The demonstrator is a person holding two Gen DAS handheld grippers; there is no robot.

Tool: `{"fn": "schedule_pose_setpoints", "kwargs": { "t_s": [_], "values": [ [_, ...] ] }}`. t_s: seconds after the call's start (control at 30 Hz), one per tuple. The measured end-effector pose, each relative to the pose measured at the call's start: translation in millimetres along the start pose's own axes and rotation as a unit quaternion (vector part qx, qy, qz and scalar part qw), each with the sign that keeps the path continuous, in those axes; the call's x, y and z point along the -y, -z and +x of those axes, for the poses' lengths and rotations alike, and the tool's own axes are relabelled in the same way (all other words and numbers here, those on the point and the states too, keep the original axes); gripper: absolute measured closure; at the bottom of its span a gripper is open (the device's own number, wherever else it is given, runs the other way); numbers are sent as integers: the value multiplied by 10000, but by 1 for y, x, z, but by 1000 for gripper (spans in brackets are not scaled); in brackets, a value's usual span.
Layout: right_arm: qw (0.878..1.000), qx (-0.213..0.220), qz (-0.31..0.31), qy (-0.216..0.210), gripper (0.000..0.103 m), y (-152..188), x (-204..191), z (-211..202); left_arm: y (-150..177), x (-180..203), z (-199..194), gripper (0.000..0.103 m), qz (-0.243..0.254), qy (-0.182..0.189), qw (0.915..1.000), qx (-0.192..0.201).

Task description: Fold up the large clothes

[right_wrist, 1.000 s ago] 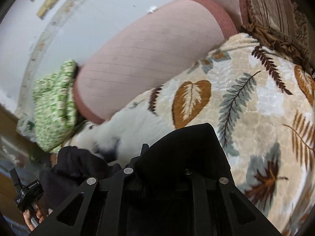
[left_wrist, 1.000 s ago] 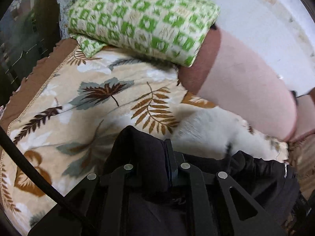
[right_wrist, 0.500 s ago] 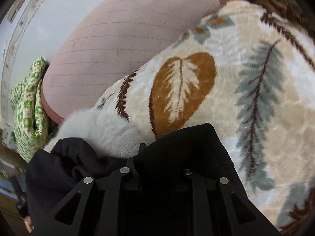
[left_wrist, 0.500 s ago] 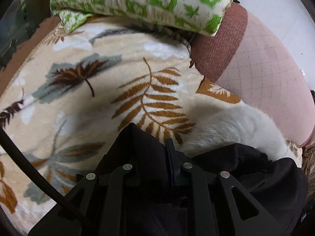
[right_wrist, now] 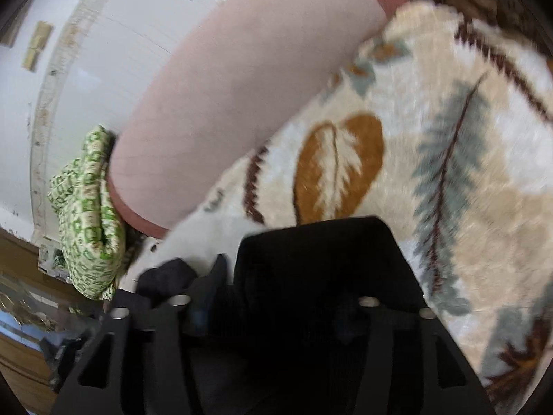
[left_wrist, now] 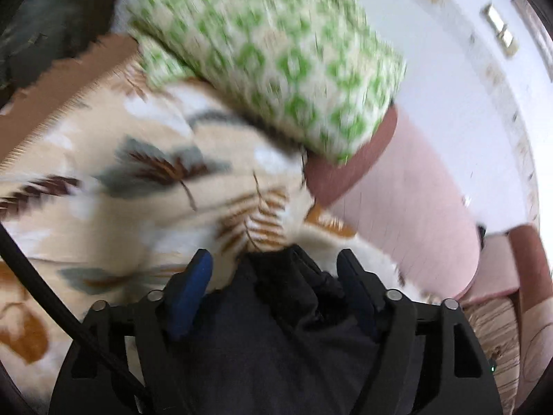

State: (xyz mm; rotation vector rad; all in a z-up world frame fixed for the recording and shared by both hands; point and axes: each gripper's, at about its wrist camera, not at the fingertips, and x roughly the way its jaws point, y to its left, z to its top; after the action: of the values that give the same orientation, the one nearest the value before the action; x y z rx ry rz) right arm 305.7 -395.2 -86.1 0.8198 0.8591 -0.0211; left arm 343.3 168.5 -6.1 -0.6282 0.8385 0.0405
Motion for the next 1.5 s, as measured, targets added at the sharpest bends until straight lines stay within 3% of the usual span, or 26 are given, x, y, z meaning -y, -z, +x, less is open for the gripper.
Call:
{"fn": "schedule_pose_setpoints", "kwargs": {
  "t_s": [0.07, 0.13, 0.27, 0.33, 0.37, 0.4, 0.5, 0.57, 0.73, 0.8, 0.9, 1.0, 1.1, 1.13, 1.2, 1.23, 1.3, 1.4, 1.5],
  "values": [
    [9985, 406, -301, 191, 4, 2, -17, -27, 6, -1, -32, 25, 133, -151, 9996, 222],
    [9952, 665, -619, 349, 4, 4, -33, -47, 20, -3, -52, 25, 281, -398, 9982, 340],
    [9912, 734, -1007, 449, 4, 20, -63, -77, 81, -14, -83, 25, 371, -865, 9942, 523],
    [9879, 592, -1378, 405, 8, 41, -85, -83, 109, -21, -86, 25, 429, -873, 9937, 566],
    [9857, 521, -1552, 395, 19, 52, -92, -81, 120, -25, -85, 25, 474, -838, 9938, 557],
    [9822, 390, -1793, 411, 32, 65, -106, -76, 129, -29, -82, 25, 523, -816, 9938, 541],
    [9710, -37, -2366, 354, 48, 98, -138, -49, 148, -37, -71, 25, 702, -861, 9925, 510],
    [9610, -176, -2717, 480, 49, 114, -160, -17, 148, -37, -68, 25, 897, -922, 9903, 521],
    [9545, -81, -2699, 1264, 49, 113, -174, 70, 140, -49, -71, 25, 1022, -1307, 9822, 879],
    [9534, -126, -2604, 1520, 49, 107, -169, 100, 131, -57, -67, 25, 875, -1334, 9839, 799],
    [9409, -19, -2788, 1924, 49, 104, -169, 134, 119, -71, -63, 25, 618, -1222, 9891, 535],
    [9267, 47, -3032, 2219, 49, 110, -176, 145, 116, -78, -63, 25, 476, -1312, 9888, 525],
    [9134, 89, -3274, 2417, 49, 113, -192, 131, 118, -79, -69, 25, 461, -1267, 9893, 562],
    [9143, 247, -3302, 2331, 49, 114, -201, 115, 119, -78, -73, 25, 481, -1239, 9893, 601],
    [9278, 513, -3215, 1821, 49, 120, -216, 80, 119, -77, -79, 25, 488, -1249, 9884, 711],
    [9360, 551, -3164, 1442, 49, 126, -226, 60, 119, -77, -82, 25, 477, -1280, 9876, 772],
    [9406, 440, -3238, 925, 49, 141, -243, 41, 118, -78, -85, 25, 441, -1296, 9874, 797],
    [9325, 15, -3567, 562, 49, 169, -268, 48, 117, -82, -87, 25, 350, -1253, 9886, 752],
    [9184, -191, -3882, 742, 49, 193, -290, 87, 114, -86, -86, 25, 295, -1227, 9896, 688]
  ]
}}
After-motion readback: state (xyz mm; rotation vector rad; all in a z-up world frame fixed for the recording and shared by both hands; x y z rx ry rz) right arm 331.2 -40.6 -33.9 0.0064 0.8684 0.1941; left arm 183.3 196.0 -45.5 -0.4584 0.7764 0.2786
